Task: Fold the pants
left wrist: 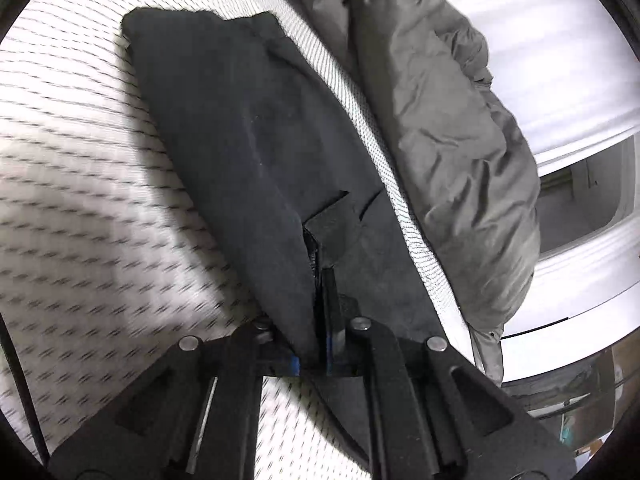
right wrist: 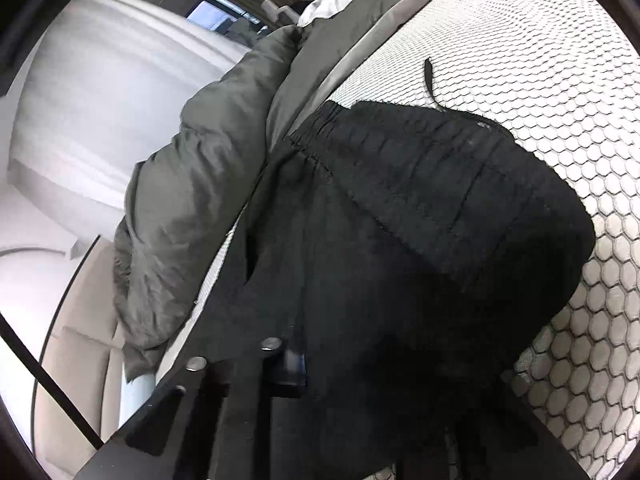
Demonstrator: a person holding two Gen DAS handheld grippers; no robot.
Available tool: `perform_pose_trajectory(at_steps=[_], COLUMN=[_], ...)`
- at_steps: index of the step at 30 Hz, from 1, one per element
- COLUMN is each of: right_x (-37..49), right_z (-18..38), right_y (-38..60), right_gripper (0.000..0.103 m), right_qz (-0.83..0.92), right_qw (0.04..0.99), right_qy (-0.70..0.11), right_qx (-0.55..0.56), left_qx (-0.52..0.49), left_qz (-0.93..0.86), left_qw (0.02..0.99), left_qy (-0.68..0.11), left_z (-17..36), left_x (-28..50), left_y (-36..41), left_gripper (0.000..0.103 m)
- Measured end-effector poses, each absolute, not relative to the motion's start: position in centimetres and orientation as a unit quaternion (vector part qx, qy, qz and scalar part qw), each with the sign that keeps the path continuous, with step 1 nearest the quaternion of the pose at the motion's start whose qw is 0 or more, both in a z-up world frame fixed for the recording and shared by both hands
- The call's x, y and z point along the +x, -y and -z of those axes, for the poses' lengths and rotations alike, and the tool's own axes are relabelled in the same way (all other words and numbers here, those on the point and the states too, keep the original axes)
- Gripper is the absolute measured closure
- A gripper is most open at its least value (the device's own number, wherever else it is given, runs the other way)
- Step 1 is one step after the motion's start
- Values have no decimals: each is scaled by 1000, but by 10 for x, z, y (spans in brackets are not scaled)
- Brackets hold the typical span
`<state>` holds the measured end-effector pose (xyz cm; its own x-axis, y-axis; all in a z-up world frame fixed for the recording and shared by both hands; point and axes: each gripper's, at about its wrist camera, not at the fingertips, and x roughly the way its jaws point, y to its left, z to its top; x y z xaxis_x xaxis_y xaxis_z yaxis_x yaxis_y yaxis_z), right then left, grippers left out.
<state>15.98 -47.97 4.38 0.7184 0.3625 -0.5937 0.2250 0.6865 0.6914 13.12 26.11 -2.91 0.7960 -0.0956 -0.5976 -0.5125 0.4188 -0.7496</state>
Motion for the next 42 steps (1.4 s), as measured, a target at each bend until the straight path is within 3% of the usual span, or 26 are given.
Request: perform_pose_trajectory(at_steps=[10, 13, 14, 16, 17, 18, 23, 24, 25, 29, 34, 36, 40, 41, 42], right_x=[94, 99, 99, 92, 85, 76, 41, 42, 44, 80, 150, 180, 232, 238, 242], right_z=[-52, -40, -39, -45, -51, -58, -95, -105, -113, -133, -138, -127, -98, -94, -89], right_y=[440, 442, 445, 451, 455, 461, 504, 510, 513, 508, 482, 470, 449, 444, 439], right_gripper=[94, 89, 87, 79, 68, 55, 26, 19, 18, 18, 18, 18, 18, 22, 39], right_qz=[-96, -88, -89, -82, -71, -57, 39, 34, 21, -38, -87, -94, -80, -78, -82], right_qw=[838, 829, 825, 826, 835, 847, 891, 898, 902, 898, 876, 867, 859, 858, 856], right_qy=[-422, -437, -437, -433, -425, -413, -341, -333, -332, -376, -429, -454, -492, -499, -503], right_qx=[331, 337, 348, 353, 343, 331, 297, 284, 274, 226, 203, 185, 112, 99, 88], left_qx=[-484, -492, -484, -469, -465, -460, -395, -372, -357, -293, -264, -268, -264, -263, -263], left_qz=[-164, -161, -169, -177, -175, -168, -127, -111, -92, -28, 33, 13, 8, 9, 12], left_qw=[802, 795, 796, 805, 810, 815, 864, 875, 883, 910, 890, 869, 865, 867, 867], left_qy=[-310, -317, -320, -317, -313, -309, -285, -288, -291, -292, -370, -415, -426, -423, -422], left_z=[19, 21, 15, 4, -2, -10, -63, -76, -83, -100, -51, -21, -5, -6, -7], left_x=[-1, -20, -27, -41, -49, -56, -76, -70, -63, -7, 81, 92, 100, 102, 104], left_y=[-292, -299, -299, -298, -298, -295, -263, -250, -240, -188, -144, -138, -138, -139, -138], left_gripper=[96, 87, 78, 55, 38, 32, 18, 7, 0, 1, 1, 1, 1, 1, 1])
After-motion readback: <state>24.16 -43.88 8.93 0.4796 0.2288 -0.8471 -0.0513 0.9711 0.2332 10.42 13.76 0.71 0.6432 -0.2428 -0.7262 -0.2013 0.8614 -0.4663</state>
